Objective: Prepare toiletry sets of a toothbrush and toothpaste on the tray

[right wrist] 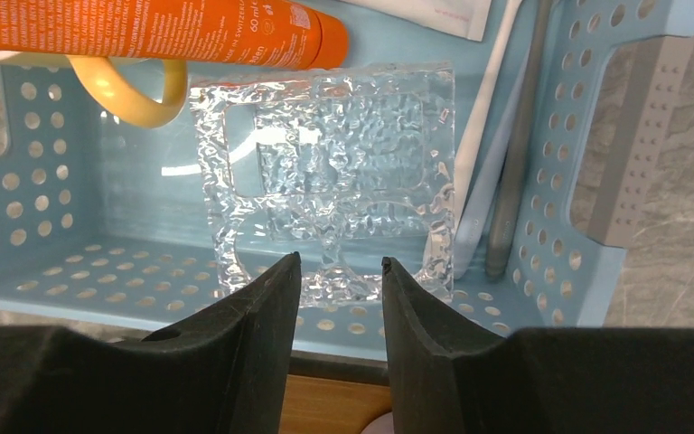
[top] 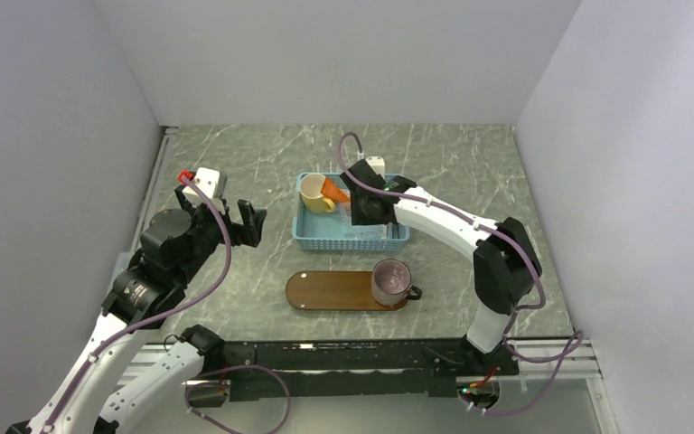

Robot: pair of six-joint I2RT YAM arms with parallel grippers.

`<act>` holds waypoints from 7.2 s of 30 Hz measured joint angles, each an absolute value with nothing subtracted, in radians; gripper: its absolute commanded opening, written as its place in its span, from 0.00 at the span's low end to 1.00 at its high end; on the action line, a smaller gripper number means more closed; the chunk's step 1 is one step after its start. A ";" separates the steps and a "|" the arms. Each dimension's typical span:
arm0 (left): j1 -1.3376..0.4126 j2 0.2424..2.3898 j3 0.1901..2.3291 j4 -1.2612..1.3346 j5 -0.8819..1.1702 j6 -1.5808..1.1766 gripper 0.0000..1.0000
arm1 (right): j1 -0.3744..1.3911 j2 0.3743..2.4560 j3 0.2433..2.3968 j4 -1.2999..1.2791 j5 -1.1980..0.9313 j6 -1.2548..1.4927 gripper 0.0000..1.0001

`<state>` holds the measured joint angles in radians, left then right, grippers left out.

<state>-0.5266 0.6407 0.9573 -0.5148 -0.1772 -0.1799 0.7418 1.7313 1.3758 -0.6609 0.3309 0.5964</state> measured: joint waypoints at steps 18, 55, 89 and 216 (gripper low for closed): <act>-0.527 0.640 0.957 -0.515 -0.177 -0.181 0.99 | 0.738 1.816 1.376 -0.637 0.331 0.637 0.30; -0.527 0.630 0.957 -0.521 -0.177 -0.181 0.99 | 0.735 1.703 1.510 -0.770 0.403 0.611 0.00; -0.527 0.585 0.957 -0.522 -0.223 -0.205 0.99 | 1.109 1.723 1.754 -1.151 0.528 0.995 0.00; -0.527 0.593 0.957 -0.529 -0.231 -0.205 0.99 | 1.214 1.602 1.342 -1.086 0.426 1.210 0.32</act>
